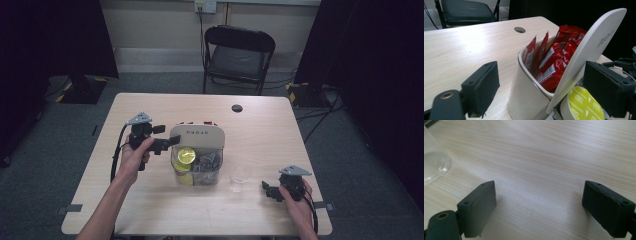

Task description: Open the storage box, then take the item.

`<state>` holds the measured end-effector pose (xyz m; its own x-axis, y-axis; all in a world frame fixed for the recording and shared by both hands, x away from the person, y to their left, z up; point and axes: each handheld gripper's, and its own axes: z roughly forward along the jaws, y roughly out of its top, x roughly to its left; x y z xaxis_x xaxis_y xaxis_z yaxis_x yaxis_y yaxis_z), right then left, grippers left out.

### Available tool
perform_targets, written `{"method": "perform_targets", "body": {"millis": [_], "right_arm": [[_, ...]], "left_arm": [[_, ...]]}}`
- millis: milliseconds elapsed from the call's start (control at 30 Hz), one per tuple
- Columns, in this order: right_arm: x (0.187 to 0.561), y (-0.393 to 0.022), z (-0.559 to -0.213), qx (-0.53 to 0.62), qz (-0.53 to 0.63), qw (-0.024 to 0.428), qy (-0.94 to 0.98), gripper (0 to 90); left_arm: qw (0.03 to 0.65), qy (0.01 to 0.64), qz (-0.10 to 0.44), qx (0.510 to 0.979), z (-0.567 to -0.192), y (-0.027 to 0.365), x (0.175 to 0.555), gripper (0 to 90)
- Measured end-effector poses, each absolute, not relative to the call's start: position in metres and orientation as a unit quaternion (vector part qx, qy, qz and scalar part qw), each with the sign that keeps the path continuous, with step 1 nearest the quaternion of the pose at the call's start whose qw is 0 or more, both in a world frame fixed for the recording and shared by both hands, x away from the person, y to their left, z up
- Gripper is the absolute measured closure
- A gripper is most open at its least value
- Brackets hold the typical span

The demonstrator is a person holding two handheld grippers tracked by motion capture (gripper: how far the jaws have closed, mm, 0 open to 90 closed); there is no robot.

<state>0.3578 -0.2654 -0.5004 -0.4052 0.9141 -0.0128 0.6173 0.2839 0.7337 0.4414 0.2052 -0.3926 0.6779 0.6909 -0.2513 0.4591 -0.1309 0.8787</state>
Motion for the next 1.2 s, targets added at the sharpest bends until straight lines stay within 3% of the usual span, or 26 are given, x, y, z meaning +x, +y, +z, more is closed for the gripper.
{"method": "perform_targets", "body": {"millis": [367,1200], "right_arm": [[0.355,-0.269,-0.495,0.512,0.325,0.202,0.769,14.5],[0.339,-0.242,-0.427,0.424,0.426,0.181,0.779,20.5]], "left_arm": [[0.516,0.379,0.123,0.759,-0.391,0.204,0.440,12.4],[0.501,0.380,0.115,0.769,-0.396,0.199,0.443,9.5]]}}
